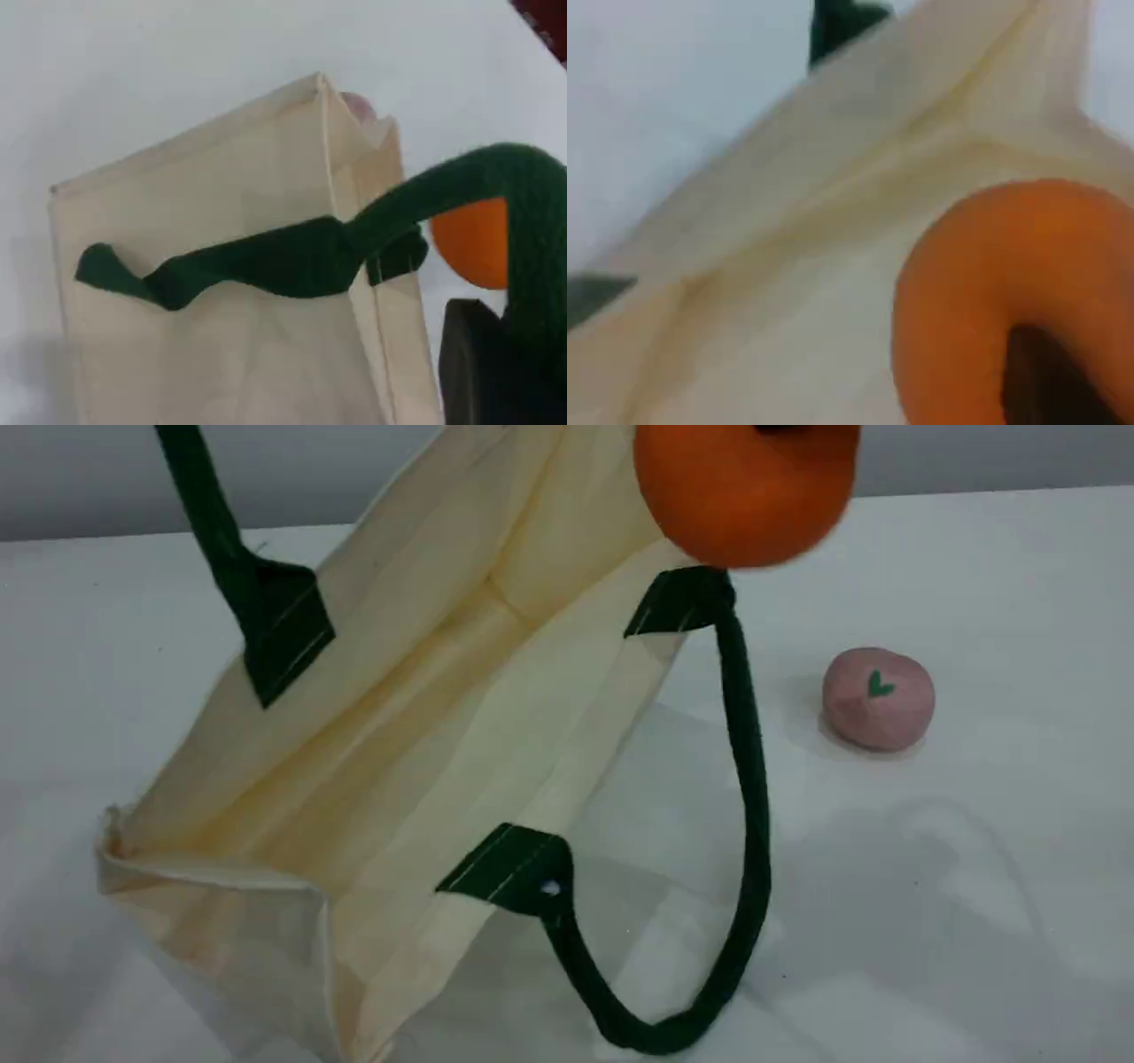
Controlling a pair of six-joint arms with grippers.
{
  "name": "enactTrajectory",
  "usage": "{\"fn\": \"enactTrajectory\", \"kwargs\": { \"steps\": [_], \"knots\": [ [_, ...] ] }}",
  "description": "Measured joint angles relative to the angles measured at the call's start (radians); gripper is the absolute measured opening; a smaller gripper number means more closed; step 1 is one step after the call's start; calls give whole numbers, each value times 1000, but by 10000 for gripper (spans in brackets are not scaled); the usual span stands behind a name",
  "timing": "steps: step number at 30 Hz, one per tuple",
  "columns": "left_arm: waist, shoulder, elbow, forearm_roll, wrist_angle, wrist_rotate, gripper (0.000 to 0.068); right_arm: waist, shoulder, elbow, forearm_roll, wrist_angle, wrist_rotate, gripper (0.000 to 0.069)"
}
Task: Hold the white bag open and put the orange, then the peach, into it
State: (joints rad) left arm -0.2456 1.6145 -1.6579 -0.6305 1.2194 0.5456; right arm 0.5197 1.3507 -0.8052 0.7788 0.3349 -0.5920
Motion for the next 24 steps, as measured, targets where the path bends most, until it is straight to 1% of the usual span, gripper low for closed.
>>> {"fn": "enactTrajectory", "kwargs": {
  "steps": [4, 14, 17, 20, 22, 24],
  "knots": [
    [-27, 0, 0, 2, -15, 10, 58, 0, 8, 0, 122, 6, -106, 43],
    [-27, 0, 0, 8, -24, 11, 58, 0, 153, -2, 438, 79, -392, 43],
    [-27, 0, 0, 14, -24, 11, 58, 3, 211, -25, 551, 125, -499, 43],
    [-27, 0, 0, 30, -24, 8, 58, 34, 265, -63, 657, 172, -597, 43],
    [-27, 0, 0, 33, -24, 2, 58, 65, 298, -95, 709, 172, -645, 43],
    [-27, 0, 0, 33, -24, 1, 58, 101, 341, -130, 726, 160, -659, 43]
  ]
}}
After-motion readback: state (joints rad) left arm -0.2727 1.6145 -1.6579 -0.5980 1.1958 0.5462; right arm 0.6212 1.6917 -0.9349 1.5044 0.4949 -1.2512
